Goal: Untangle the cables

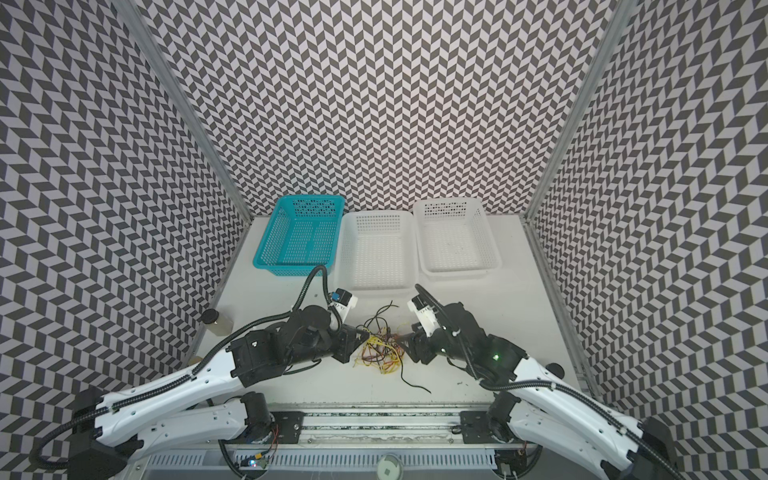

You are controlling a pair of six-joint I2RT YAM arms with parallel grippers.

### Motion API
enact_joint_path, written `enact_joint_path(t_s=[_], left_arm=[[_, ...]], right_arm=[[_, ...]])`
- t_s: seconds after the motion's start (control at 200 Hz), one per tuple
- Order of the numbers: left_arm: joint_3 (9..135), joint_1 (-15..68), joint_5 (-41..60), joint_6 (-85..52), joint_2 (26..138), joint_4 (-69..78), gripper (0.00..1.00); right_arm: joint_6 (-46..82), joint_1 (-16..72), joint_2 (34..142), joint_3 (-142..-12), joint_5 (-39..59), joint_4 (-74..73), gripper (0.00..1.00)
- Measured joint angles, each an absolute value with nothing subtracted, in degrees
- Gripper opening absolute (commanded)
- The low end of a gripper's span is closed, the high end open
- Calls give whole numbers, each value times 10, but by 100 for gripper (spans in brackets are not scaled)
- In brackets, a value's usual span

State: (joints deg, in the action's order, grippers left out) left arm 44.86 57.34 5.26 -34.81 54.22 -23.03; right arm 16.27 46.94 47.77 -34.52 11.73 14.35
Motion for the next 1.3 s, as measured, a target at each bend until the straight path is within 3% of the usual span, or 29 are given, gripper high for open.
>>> enact_joint_path(t_s=[0.13, 0.215, 0.28, 0.486, 0.741, 1.087, 1.297], left_arm=[[449, 567, 68, -350, 544, -229, 10], [449, 567, 78, -352, 545, -227, 13], [449, 567, 81, -354, 545, -227, 15], [448, 566, 84, -358, 524, -227, 34], [425, 557, 86, -361, 507, -226, 51], [383, 557, 121, -374, 508, -167, 62], [370, 557, 147, -383, 514, -111, 62]], right_arm=[[143, 510, 503, -343, 108, 116, 61], [132, 521, 530, -344, 95, 97, 47], [125, 522, 554, -347, 81, 96, 43], [112, 523, 586, -357, 55, 100, 0], [110, 523, 553, -402, 25, 131, 0], [128, 523, 522, -463, 30, 125, 0], [138, 523, 516, -515, 31, 139, 0]])
